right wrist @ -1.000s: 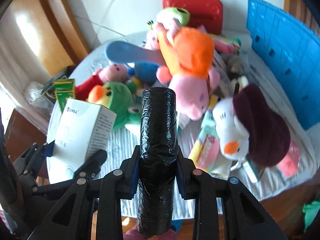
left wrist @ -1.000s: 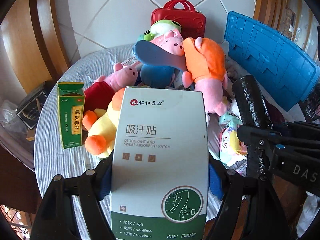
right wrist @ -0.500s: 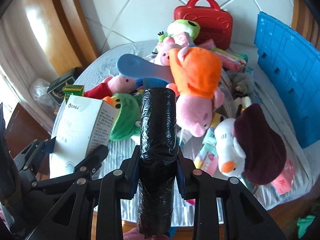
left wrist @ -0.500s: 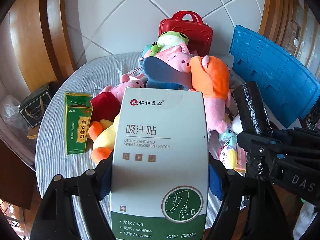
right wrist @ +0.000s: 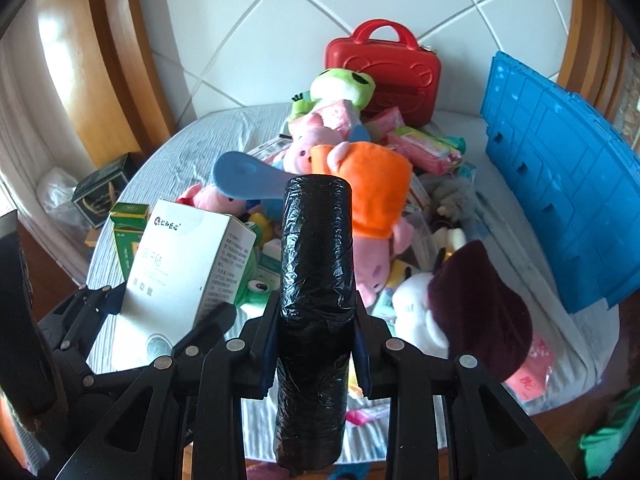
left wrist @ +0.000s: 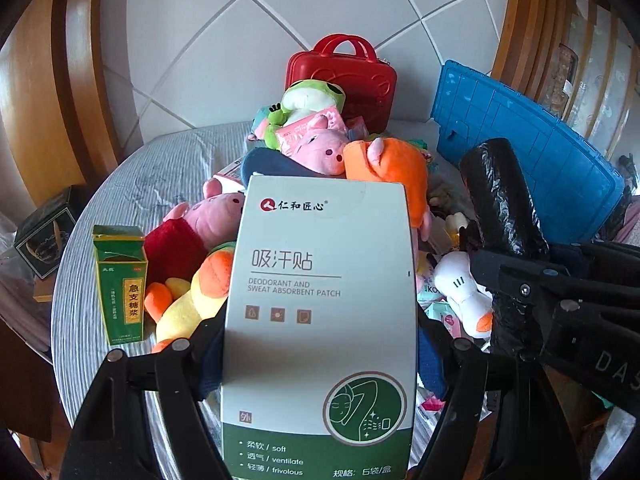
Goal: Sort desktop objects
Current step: 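Lift the white box and black umbrella and carry both toward the blue crate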
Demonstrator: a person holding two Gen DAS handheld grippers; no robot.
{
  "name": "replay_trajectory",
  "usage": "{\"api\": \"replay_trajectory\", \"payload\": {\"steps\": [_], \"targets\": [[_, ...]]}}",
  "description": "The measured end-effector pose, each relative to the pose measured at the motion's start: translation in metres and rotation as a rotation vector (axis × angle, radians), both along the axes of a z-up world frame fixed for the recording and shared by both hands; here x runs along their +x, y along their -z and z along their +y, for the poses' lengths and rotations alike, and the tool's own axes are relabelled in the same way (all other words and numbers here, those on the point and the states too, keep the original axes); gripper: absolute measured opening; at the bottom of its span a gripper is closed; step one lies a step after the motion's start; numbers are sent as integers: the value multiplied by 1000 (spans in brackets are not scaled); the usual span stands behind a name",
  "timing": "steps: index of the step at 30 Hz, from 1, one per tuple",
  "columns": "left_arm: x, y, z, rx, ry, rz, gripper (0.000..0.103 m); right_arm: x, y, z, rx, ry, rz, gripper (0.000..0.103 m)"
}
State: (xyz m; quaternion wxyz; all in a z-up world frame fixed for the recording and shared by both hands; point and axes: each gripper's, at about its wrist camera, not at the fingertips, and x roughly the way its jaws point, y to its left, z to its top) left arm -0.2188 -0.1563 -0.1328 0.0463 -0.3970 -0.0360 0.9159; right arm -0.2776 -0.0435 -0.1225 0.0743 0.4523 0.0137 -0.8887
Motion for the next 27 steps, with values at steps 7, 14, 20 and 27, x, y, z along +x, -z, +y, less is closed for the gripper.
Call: {"api": "replay_trajectory", "payload": {"steps": [7, 14, 20, 27], "targets": [[-1, -16, 49, -39, -12, 34, 76, 8, -14, 52, -19, 10, 44, 30], [13, -31, 136, -71, -51, 75, 76, 19, -23, 132, -52, -48, 76, 30], [19, -36, 197, -94, -67, 75, 76, 23, -30, 190, -60, -105, 84, 30], [-1, -45, 217, -125, -90, 88, 76, 5, -36, 210, -83, -148, 95, 30]]}}
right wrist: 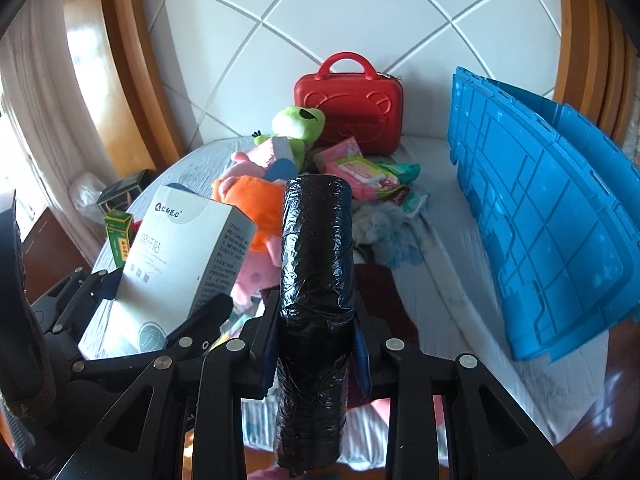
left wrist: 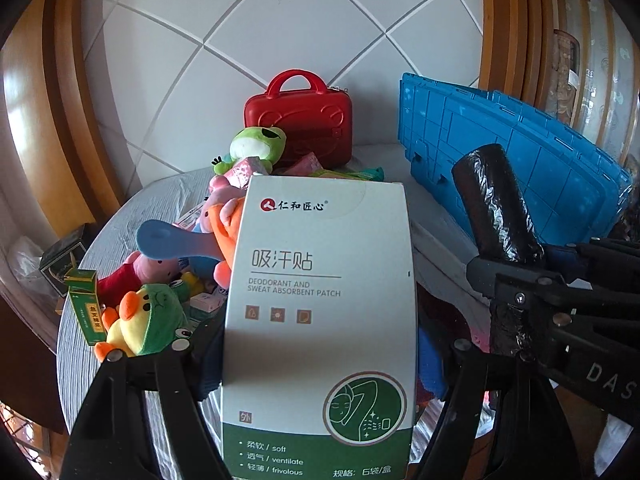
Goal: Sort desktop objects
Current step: 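Lift the white box and black umbrella and carry both toward the blue crate, then lower the white box and umbrella into the crate and open both tools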
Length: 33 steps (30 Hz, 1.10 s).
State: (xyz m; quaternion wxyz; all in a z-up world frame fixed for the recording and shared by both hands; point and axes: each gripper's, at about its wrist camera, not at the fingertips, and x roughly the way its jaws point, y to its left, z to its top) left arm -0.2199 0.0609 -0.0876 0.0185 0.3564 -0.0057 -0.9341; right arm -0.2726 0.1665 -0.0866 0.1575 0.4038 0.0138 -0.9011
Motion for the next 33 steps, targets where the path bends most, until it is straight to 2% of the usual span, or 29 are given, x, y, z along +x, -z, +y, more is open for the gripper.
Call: {"api": "replay_trajectory", "payload": {"steps": [9, 14, 19, 25, 29, 33], "targets": [[-46, -18, -5, 72, 36, 76, 76, -38, -24, 7, 59, 51, 46, 30], [-72, -34, -1, 77, 50, 105, 76, -56, -41, 20, 64, 86, 80, 30], [-92, -56, 24, 67, 86, 141, 76, -72, -63, 50, 58, 126, 119, 30], [-122, -86, 92, -8, 98, 195, 76, -87, -91, 108, 30, 126, 177, 30], [-149, -118, 150, 101, 134, 169, 76, -102, -122, 171, 9, 103, 241, 30], [-169, -148, 226, 169, 157, 202, 76, -115, -153, 251, 2, 77, 320, 30]]}}
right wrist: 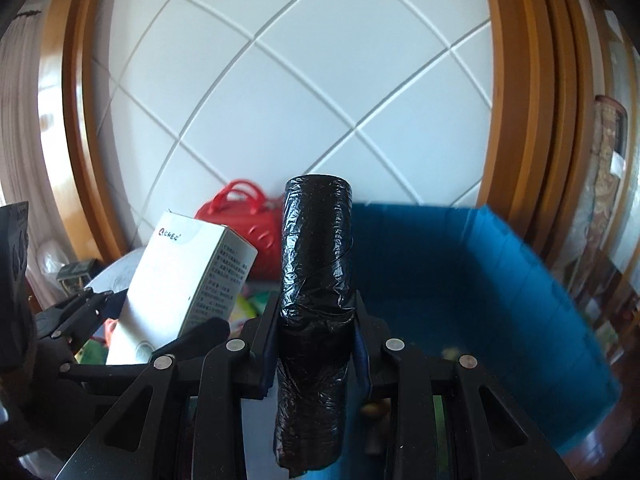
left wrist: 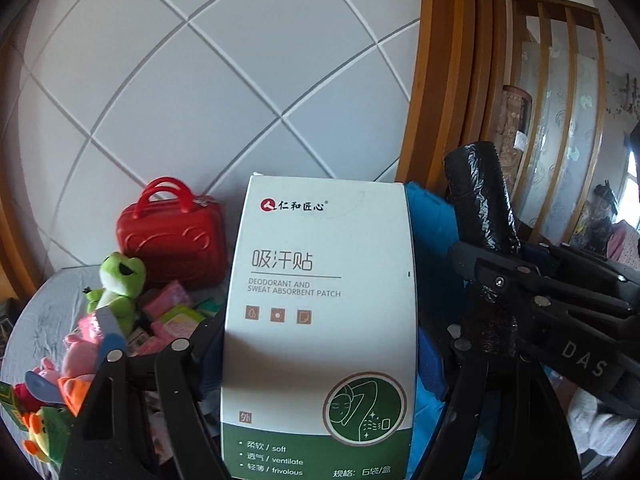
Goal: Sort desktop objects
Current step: 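Lower the white box and umbrella into the crate and open both tools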
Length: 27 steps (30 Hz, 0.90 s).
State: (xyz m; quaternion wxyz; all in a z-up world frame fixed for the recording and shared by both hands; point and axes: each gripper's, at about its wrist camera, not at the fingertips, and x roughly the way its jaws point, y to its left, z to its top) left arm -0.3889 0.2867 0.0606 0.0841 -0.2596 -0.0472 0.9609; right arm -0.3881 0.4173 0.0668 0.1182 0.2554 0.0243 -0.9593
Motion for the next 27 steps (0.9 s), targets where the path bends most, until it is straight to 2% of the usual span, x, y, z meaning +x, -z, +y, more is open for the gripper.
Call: {"api": "replay_trajectory", "payload": {"steps": [2, 5, 8, 12, 15, 17, 22, 25, 27], "targets": [[-18, -7, 42, 20, 1, -23, 76, -10, -11, 43, -9, -18, 11, 30], [-54, -8, 104, 7, -10, -86, 76, -36, -19, 98, 22, -35, -15, 30], [-104, 10, 152, 20, 25, -235, 76, -77, -10, 141, 62, -24, -85, 31], [-163, 66, 190, -40, -21, -483, 76, -136, 45, 190, 81, 15, -299, 31], [-198, 108, 200, 2, -46, -661, 76, -171, 92, 208, 113, 28, -464, 31], [-209, 130, 204, 21, -42, -745, 76, -193, 122, 220, 129, 30, -579, 31], [-216, 166, 223, -79, -39, -856, 76, -208, 183, 220, 211, -32, -822, 31], [-212, 179, 229, -114, -32, -891, 76, -208, 192, 222, 173, -59, -874, 31], [-210, 182, 231, -139, -42, -906, 77, -207, 192, 221, 182, -64, -884, 31]]}}
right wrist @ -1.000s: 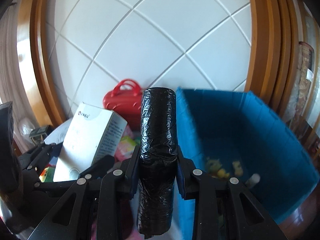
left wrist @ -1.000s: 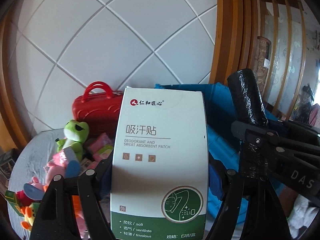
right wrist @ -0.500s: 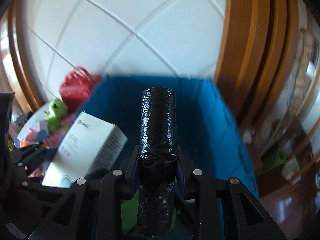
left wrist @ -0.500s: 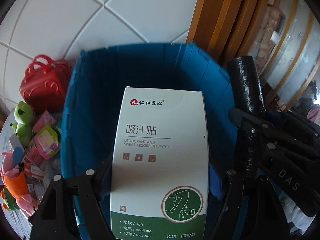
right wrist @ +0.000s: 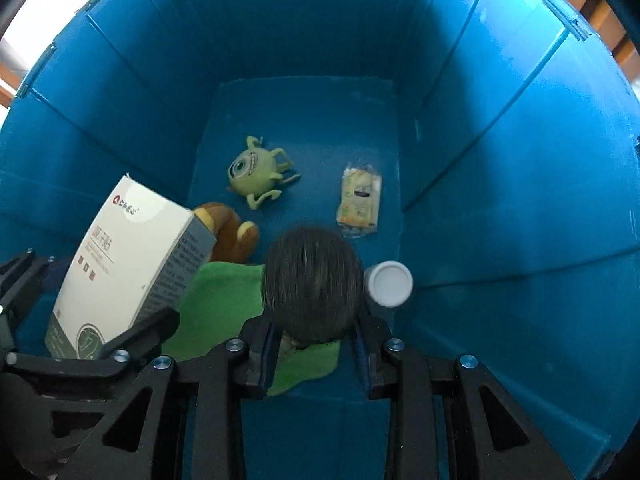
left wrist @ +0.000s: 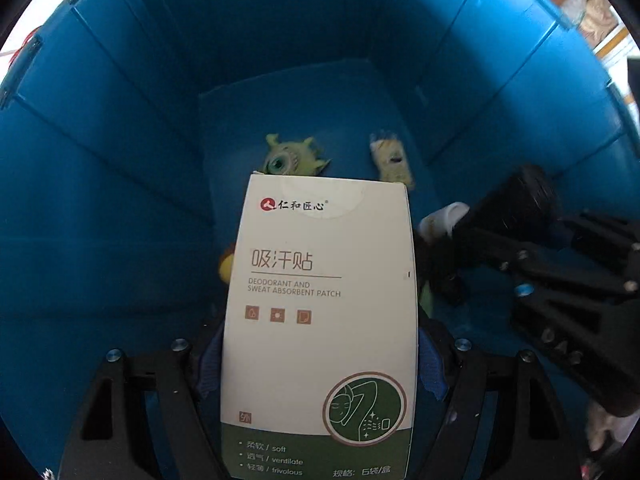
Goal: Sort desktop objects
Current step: 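Lower the white box and umbrella into the crate and open both tools, then lift both open tools out of the crate and move back over the pile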
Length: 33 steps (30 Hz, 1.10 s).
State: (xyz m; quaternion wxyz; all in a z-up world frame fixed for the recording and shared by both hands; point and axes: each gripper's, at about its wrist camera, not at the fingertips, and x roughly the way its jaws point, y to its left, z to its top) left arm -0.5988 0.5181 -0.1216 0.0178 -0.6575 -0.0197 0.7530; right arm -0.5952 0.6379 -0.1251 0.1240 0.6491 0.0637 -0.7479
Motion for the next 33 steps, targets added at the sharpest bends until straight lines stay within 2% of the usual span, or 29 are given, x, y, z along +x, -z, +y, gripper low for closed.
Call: {"api": "replay_trajectory", "payload": {"steps": [3, 6, 8, 13, 15, 18, 23, 26, 30, 33], "targets": [[4, -4, 2, -14, -3, 6, 78, 4, 1, -6, 26, -36, -17, 32], [7, -14, 3, -21, -3, 28, 88, 8, -11, -7, 31, -44, 18, 33], [13, -18, -2, -7, -13, 41, 97, 9, -14, -3, 39, -42, 27, 42], [42, -52, -24, 28, -13, 165, 101, 19, -35, 4, 28, -39, 102, 88], [54, -68, -40, 45, -11, 225, 102, 28, -51, 3, 6, -43, 150, 90], [81, -98, -59, 53, -10, 340, 102, 46, -79, 1, -35, -29, 226, 103], [137, -139, -100, 42, -14, 532, 102, 89, -126, -25, -62, -19, 363, 103], [171, -152, -135, 39, -18, 625, 103, 122, -147, -54, -75, 5, 444, 103], [224, -156, -198, 13, -7, 733, 103, 172, -163, -105, -108, 41, 541, 103], [261, -148, -250, 12, 17, 774, 103, 210, -162, -156, -132, 86, 592, 103]]}}
